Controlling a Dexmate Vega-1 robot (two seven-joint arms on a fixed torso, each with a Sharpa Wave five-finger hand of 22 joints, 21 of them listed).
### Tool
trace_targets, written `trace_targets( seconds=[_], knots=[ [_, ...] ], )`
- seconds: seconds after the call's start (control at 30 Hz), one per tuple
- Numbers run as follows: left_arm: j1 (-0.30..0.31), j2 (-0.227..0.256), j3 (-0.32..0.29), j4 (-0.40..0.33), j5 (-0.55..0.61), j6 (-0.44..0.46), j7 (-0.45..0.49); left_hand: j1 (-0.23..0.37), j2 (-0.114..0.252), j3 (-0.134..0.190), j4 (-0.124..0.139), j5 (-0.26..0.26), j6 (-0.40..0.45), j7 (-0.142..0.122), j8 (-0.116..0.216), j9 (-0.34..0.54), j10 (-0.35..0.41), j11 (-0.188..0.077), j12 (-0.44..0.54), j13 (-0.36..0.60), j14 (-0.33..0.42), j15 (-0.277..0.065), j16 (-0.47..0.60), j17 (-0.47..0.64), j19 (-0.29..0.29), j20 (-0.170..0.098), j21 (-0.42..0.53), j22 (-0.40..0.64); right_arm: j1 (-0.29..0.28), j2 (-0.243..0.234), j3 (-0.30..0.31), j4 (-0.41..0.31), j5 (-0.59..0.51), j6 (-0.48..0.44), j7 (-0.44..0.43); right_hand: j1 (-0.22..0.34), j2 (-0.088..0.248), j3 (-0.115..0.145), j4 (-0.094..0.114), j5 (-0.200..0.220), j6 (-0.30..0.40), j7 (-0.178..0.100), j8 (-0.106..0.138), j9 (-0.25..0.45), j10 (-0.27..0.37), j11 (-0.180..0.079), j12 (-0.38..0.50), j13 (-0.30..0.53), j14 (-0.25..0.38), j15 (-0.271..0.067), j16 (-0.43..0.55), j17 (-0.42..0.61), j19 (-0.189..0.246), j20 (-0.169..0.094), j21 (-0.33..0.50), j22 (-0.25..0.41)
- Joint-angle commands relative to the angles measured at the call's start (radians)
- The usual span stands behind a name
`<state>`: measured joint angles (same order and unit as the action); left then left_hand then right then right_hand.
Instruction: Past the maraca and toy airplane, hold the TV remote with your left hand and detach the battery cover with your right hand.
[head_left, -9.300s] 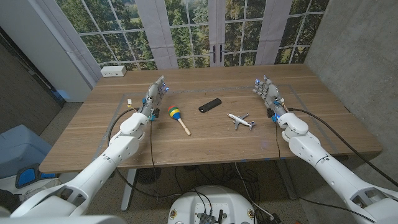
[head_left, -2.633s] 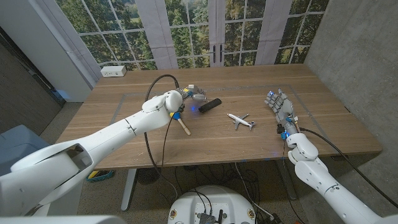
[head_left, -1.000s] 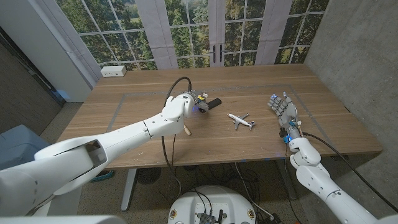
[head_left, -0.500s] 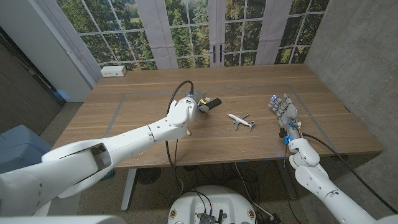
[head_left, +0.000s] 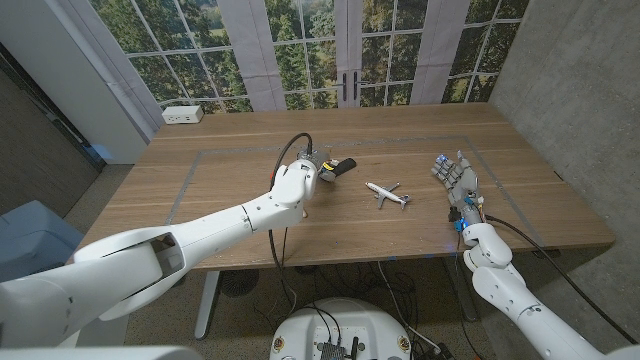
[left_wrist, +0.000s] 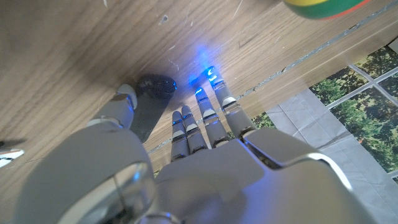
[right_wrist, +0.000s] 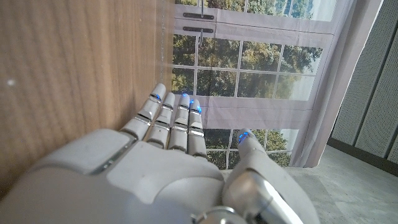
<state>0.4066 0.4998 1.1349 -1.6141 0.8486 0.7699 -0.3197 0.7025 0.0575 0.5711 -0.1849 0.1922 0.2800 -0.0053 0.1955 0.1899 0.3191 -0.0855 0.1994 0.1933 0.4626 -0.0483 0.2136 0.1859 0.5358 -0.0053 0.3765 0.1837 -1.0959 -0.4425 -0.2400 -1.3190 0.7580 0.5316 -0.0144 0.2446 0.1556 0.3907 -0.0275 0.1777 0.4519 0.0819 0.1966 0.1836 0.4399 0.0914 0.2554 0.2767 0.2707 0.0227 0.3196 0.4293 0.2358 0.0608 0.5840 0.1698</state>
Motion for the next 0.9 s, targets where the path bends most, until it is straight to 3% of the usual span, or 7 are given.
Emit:
trace_targets(
  seconds=[0.03,0.17,0.33,0.5,0.63,0.8,0.9],
  knots=[
    [0.001,-0.009,-0.013,0.034,-0.027,-0.038,0.024,0.076,0.059,0.028,-0.002,0.013,0.025,0.008,0.008,0.006,0.010,-0.003,0.009,0.005,0.001,-0.060,-0.002,0.003,0.005,-0.008,-0.001,0.004,0.000,0.004,-0.001,0.008,-0.010,0.001,-0.018,-0.010,0.003,0.000,-0.001,0.001,0.012,0.000,0.009,0.006,0.013,0.005,0.009,0.004,0.013,0.000,0.010,0.005,0.012,-0.001,-0.004,0.006],
    [-0.001,-0.011,-0.016,0.043,-0.040,-0.049,0.027,0.173,0.120,0.063,-0.008,0.018,0.071,0.015,0.020,0.008,0.064,-0.017,0.028,0.007,0.050,-0.100,0.013,0.006,0.041,-0.040,0.015,0.006,-0.003,0.003,-0.001,0.003,-0.016,0.004,-0.026,-0.012,0.003,0.000,0.000,0.001,0.013,0.000,0.009,0.006,0.015,0.004,0.010,0.006,0.015,0.000,0.011,0.006,0.014,-0.002,-0.006,0.006],
    [-0.009,-0.014,-0.015,0.055,-0.050,-0.057,0.023,0.261,0.137,0.098,-0.001,0.017,0.155,0.006,0.038,0.012,0.178,-0.039,0.061,0.009,0.150,-0.160,0.045,0.013,0.116,-0.098,0.058,0.012,-0.010,0.003,0.001,-0.008,-0.023,0.006,-0.042,-0.014,0.003,0.000,0.000,0.001,0.014,0.000,0.009,0.006,0.019,0.005,0.011,0.007,0.017,-0.001,0.012,0.007,0.017,0.000,-0.007,0.006],
    [-0.022,-0.019,-0.013,0.088,-0.074,-0.077,0.009,0.220,0.093,0.051,0.018,-0.002,0.230,-0.003,0.057,0.014,0.222,-0.028,0.068,0.008,0.195,-0.176,0.060,0.019,0.135,-0.110,0.077,0.015,-0.017,-0.003,0.000,-0.021,-0.037,0.001,-0.062,-0.016,0.003,0.000,0.000,0.001,0.014,0.000,0.008,0.006,0.021,0.004,0.012,0.009,0.018,-0.002,0.013,0.008,0.018,-0.001,-0.009,0.006],
    [-0.032,-0.023,-0.002,0.115,-0.078,-0.094,0.011,0.233,0.111,0.023,0.009,-0.005,0.327,-0.024,0.078,0.019,0.341,-0.075,0.099,0.012,0.287,-0.189,0.103,0.040,0.146,-0.103,0.107,0.026,-0.019,-0.007,-0.001,-0.025,-0.048,0.001,-0.070,-0.017,0.003,0.000,0.000,0.001,0.014,0.001,0.008,0.006,0.023,0.006,0.013,0.010,0.019,-0.001,0.014,0.008,0.019,-0.002,-0.011,0.006],
    [-0.013,-0.022,-0.023,0.134,-0.102,-0.128,0.087,0.340,0.110,-0.025,-0.002,-0.006,0.484,-0.036,0.151,0.069,0.566,-0.113,0.188,0.077,0.478,-0.195,0.238,0.143,0.180,-0.142,0.224,0.078,-0.020,-0.012,-0.002,-0.029,-0.059,-0.004,-0.081,-0.018,0.003,0.001,-0.001,0.001,0.015,0.001,0.008,0.006,0.024,0.006,0.013,0.011,0.020,-0.003,0.015,0.009,0.021,-0.001,-0.013,0.006],
    [0.001,-0.020,-0.039,0.147,-0.118,-0.152,0.142,0.416,0.101,-0.062,0.001,-0.007,0.508,-0.015,0.189,0.123,0.643,-0.117,0.244,0.169,0.575,-0.193,0.317,0.237,0.197,-0.166,0.354,0.139,-0.019,-0.012,-0.002,-0.030,-0.059,-0.006,-0.085,-0.019,0.003,0.001,-0.001,0.001,0.015,0.001,0.008,0.006,0.026,0.005,0.014,0.012,0.022,0.000,0.016,0.010,0.022,-0.001,-0.014,0.006]
  ],
)
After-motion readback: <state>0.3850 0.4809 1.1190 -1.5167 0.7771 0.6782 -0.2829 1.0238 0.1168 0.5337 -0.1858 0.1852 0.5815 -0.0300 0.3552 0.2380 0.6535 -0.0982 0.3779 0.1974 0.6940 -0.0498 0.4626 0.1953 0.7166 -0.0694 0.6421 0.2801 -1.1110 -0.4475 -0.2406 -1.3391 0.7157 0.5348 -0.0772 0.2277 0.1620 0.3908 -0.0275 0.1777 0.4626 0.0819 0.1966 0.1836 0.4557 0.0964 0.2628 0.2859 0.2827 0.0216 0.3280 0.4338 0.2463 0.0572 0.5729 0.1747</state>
